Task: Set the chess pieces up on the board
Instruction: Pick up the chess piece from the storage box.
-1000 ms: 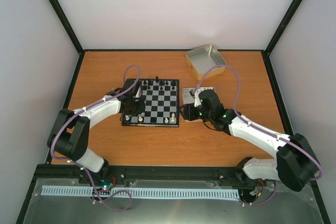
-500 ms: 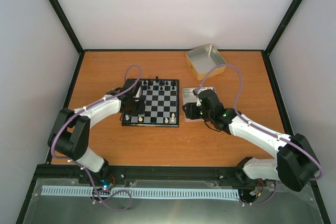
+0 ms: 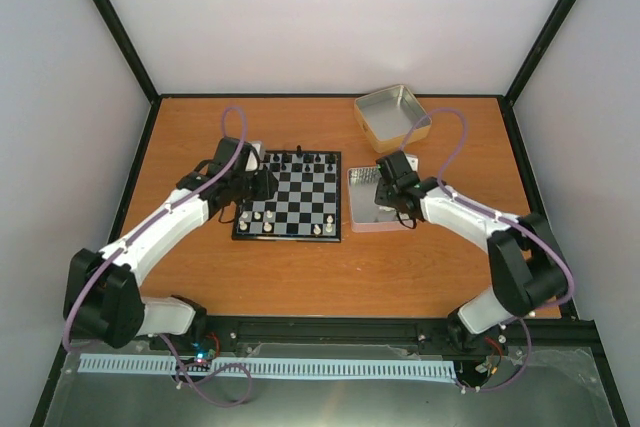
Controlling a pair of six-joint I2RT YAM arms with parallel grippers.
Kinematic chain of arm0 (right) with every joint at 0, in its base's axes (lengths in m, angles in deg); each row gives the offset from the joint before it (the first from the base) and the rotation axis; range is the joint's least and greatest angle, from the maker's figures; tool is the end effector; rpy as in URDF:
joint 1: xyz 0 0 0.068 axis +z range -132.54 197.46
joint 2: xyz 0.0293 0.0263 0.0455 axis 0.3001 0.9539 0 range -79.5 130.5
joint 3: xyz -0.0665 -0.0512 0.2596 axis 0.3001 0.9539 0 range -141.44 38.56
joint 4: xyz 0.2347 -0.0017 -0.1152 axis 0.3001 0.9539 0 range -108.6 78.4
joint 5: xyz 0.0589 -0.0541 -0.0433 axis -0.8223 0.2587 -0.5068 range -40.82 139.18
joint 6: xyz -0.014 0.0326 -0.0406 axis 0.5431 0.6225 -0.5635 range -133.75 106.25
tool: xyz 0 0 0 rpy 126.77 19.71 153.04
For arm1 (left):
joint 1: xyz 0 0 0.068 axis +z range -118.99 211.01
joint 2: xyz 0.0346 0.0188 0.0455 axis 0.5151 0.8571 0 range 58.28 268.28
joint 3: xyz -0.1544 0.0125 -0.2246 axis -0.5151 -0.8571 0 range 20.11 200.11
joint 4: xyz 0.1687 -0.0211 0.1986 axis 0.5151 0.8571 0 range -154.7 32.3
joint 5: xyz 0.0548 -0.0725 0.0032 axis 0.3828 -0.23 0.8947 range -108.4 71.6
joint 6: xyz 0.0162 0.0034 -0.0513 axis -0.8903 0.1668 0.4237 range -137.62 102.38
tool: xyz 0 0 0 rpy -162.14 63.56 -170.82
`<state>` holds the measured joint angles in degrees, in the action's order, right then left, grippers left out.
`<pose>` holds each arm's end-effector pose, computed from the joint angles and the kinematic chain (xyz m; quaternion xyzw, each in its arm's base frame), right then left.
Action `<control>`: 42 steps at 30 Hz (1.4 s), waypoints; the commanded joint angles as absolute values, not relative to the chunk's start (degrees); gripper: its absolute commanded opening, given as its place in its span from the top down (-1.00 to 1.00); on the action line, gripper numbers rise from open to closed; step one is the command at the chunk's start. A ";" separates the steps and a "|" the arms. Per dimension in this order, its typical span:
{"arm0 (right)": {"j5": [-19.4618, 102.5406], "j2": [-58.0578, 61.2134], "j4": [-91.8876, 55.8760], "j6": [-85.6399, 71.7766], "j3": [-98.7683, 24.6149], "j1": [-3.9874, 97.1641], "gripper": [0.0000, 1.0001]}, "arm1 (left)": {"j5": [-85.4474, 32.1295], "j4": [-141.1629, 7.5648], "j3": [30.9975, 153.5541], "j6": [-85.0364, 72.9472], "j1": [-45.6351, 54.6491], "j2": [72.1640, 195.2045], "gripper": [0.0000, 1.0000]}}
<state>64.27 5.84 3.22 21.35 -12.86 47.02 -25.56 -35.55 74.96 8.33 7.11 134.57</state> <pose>0.2624 0.1381 0.2001 0.0844 0.9444 0.0501 0.3138 0.2513 -0.1161 0.2519 0.0042 0.9398 -0.1952 0.2804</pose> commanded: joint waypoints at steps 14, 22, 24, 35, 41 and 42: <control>62.28 22.91 -2.90 12.10 -23.73 40.88 0.47 | -30.44 -40.78 71.96 7.69 6.84 129.90 0.20; 62.11 27.61 -2.86 11.64 -26.83 39.19 0.50 | -30.60 -40.85 72.05 7.82 6.84 130.32 0.19; 62.19 28.47 -2.55 11.58 -27.30 39.08 0.50 | -30.61 -40.88 72.14 7.91 6.84 130.48 0.19; 61.74 31.62 -3.28 10.79 -28.48 38.48 0.65 | -30.81 -40.88 72.82 8.08 6.84 131.31 0.20; 61.74 31.31 -4.42 9.42 -27.95 38.38 0.73 | -30.87 -41.05 73.06 8.12 6.84 131.14 0.20; 61.56 31.16 -4.51 9.18 -27.85 38.38 0.77 | -30.89 -41.05 72.96 8.13 6.84 131.10 0.19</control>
<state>61.39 30.71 -2.98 10.50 -27.40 38.91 -30.47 -39.42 71.46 8.24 7.11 131.09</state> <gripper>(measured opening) 0.144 0.403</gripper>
